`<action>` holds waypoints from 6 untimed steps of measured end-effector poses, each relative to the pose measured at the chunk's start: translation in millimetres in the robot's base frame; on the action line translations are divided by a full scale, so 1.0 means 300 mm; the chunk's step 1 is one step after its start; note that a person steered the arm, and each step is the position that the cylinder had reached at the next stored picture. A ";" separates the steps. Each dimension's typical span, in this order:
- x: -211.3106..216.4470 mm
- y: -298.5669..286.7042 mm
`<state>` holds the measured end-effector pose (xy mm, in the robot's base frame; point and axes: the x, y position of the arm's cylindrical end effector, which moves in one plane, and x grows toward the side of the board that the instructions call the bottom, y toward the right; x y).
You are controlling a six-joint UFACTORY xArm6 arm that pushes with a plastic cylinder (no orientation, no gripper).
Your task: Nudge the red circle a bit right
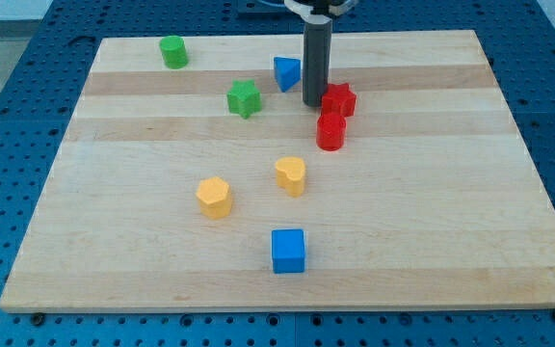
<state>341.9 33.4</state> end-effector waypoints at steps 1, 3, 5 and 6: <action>0.009 0.000; 0.044 -0.036; 0.145 -0.022; 0.119 0.016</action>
